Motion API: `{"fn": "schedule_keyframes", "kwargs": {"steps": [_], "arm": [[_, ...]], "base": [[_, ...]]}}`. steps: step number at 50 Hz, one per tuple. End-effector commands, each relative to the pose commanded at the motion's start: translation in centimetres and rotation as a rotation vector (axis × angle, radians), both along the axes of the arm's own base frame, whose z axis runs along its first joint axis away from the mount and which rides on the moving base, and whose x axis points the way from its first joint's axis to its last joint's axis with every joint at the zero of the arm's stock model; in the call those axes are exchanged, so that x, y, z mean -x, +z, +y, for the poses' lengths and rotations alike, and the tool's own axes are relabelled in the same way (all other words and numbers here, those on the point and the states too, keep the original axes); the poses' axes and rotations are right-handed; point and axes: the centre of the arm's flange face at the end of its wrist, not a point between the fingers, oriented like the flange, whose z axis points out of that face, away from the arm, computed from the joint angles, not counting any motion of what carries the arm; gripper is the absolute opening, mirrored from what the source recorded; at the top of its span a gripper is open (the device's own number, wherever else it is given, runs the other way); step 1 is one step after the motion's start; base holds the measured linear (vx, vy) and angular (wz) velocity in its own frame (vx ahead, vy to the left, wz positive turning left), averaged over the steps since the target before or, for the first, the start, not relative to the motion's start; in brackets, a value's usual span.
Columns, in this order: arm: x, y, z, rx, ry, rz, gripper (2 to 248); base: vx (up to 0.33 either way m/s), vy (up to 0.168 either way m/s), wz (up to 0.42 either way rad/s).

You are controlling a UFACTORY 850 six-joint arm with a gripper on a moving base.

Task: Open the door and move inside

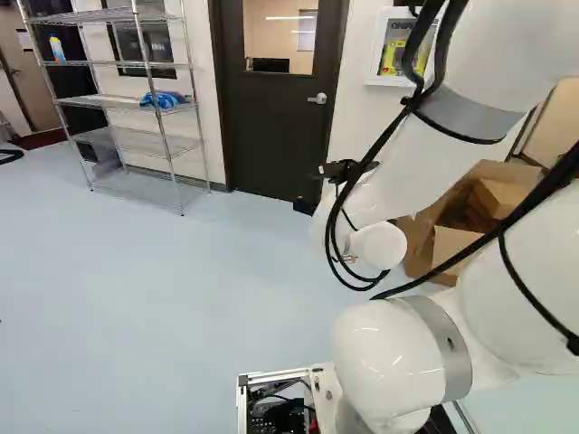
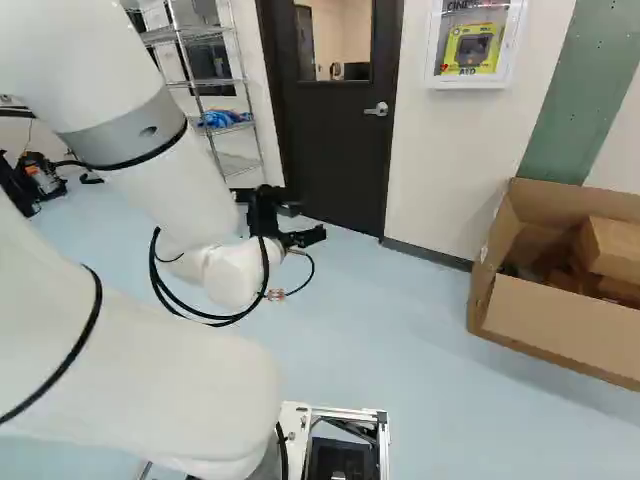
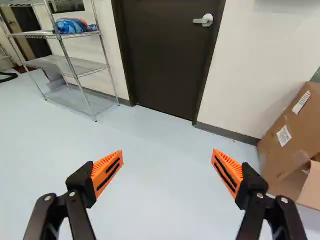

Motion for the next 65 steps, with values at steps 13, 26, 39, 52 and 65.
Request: {"fn": "schedule_keyframes", "kwargs": {"steps": [13,26,39,52,65], "arm": [[0.00,0.00,0.00,0.000,0.000,0.000,247],[0.00,0.00,0.00,0.000,0.000,0.000,247],[0.00,0.00,0.00,0.000,0.000,0.000,247],[0.00,0.00,0.00,0.000,0.000,0.000,247],[0.00,0.00,0.00,0.000,0.000,0.000,247]], "base": [[0.173,0.069,-0.024],[0.176,0.083,-0.023],[0.179,0.096,-0.025],[0.184,0.075,-0.166],[0.176,0.062,-0.217]]}}
